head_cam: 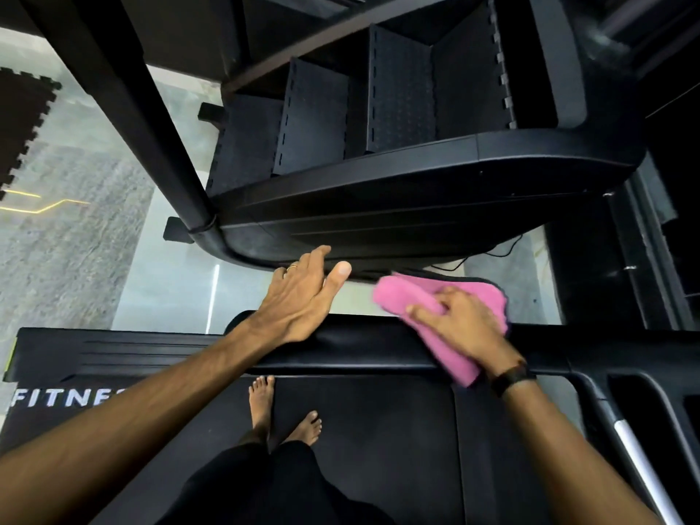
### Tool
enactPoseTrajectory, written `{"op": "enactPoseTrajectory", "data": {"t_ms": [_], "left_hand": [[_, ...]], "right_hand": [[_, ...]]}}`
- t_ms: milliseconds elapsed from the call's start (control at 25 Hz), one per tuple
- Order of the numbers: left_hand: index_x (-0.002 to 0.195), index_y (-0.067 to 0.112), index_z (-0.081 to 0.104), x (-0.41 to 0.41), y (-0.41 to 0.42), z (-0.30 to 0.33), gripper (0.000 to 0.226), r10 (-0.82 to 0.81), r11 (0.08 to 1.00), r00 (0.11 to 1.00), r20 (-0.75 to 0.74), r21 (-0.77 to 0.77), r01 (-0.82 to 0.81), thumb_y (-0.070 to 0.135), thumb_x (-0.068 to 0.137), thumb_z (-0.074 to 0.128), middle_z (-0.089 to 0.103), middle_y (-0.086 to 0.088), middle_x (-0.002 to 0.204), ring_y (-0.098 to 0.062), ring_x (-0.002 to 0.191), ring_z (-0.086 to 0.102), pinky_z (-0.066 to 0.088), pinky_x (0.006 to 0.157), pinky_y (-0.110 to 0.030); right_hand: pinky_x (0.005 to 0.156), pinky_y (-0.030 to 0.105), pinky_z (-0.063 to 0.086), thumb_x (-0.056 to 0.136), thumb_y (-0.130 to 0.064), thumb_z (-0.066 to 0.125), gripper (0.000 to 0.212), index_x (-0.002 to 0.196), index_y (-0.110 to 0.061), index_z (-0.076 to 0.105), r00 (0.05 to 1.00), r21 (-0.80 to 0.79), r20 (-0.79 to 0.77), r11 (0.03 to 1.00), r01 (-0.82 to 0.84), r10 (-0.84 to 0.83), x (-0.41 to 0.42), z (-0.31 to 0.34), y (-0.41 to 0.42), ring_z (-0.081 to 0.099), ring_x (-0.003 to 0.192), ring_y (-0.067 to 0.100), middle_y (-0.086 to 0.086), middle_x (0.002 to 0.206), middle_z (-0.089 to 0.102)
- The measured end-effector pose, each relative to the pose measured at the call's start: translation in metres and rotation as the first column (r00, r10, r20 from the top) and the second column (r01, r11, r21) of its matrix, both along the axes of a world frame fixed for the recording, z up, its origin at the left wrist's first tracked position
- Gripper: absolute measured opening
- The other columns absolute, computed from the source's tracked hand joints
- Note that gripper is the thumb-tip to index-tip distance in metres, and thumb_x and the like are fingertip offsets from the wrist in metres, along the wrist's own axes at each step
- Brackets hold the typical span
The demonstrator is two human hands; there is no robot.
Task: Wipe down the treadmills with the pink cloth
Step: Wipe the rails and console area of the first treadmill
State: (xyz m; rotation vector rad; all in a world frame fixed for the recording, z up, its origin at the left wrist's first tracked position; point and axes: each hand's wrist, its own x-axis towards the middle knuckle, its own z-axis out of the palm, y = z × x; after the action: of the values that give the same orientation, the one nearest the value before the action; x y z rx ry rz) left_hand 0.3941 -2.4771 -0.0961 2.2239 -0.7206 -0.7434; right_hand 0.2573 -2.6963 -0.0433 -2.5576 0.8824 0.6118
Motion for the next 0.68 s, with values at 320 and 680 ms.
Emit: {"op": "enactPoseTrajectory", "data": {"t_ms": [320,680], "left_hand": [[0.153,0.021,0.022,0.002,-0.001,-0.001,0.1,0.007,1.0,0.997,-0.082,-0.014,-0.008,0.081,0.077,-0.003,0.036,-0.003,0.156,-0.019,0.141,0.035,0.019,0.118,-0.048],[0.152,0.019,0.025,-0.002,-0.012,0.003,0.098,-0.092,0.996,0.996,0.011,0.001,0.092,0.079,0.08,-0.003,0.042,-0.004,0.149,-0.02,0.138,0.04,0.017,0.119,-0.049]], "right_hand": [[0.08,0.031,0.042,0.089,-0.063,0.056,0.044,0.111,-0.028,0.068,0.986,0.117,-0.043,0.98,-0.158,0.164,0.056,-0.025,0.062,0.062,0.097,0.023,0.003,0.109,0.069],[0.084,0.034,0.042,0.085,-0.067,0.059,0.064,0.123,-0.017,0.064,0.956,0.041,-0.289,0.998,-0.044,0.054,0.071,-0.035,0.025,0.062,0.112,0.029,0.01,0.126,0.066]]}}
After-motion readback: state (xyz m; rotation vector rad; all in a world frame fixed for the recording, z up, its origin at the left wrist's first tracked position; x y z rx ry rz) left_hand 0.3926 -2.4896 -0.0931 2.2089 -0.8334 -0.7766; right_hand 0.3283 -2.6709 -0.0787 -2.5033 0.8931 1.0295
